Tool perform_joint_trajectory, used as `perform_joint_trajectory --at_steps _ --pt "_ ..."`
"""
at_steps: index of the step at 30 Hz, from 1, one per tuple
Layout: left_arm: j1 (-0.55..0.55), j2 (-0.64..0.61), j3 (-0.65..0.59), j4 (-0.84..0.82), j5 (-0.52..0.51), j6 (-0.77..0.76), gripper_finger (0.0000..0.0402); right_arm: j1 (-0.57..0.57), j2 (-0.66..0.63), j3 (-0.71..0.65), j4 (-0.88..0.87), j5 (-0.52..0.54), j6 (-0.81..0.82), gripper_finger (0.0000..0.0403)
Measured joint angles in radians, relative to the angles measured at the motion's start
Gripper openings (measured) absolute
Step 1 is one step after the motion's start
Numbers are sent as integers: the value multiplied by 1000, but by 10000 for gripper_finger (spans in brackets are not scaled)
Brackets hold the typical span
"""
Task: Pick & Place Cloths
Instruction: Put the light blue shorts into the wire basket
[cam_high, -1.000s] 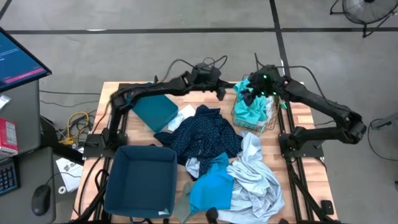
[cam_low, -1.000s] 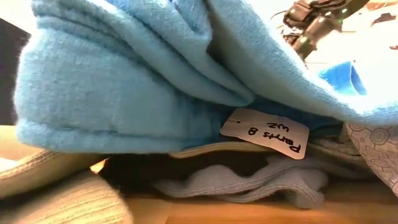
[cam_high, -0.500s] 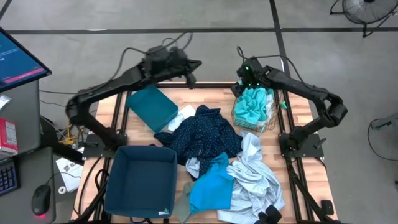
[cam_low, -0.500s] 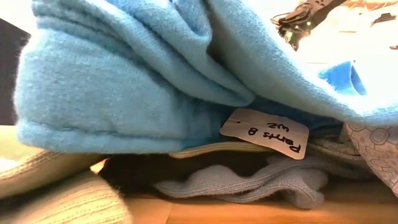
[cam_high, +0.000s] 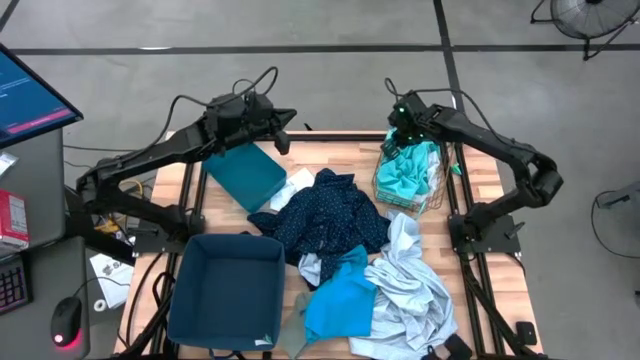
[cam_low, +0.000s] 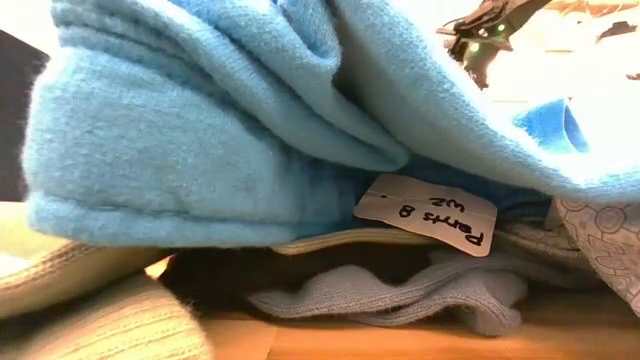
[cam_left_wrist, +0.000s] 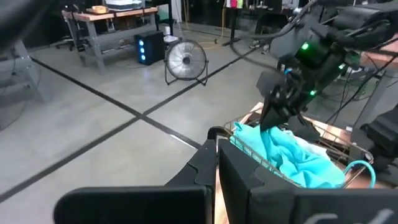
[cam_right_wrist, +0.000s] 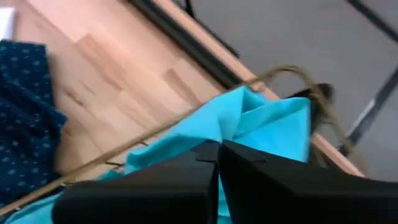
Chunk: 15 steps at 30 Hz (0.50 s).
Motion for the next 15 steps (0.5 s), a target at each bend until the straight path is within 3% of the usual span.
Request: perform_joint_trajectory --at_steps 5,9,15 --pt "0 -7 -27 5 0 -13 1 -18 -40 -6 -90 35 10 2" --pt "-3 -9 -27 13 0 -14 1 -35 -24 -97 -99 34 37 1" --pt "-15 -9 -27 15 1 -14 1 -29 42 -310 63 -48 74 1"
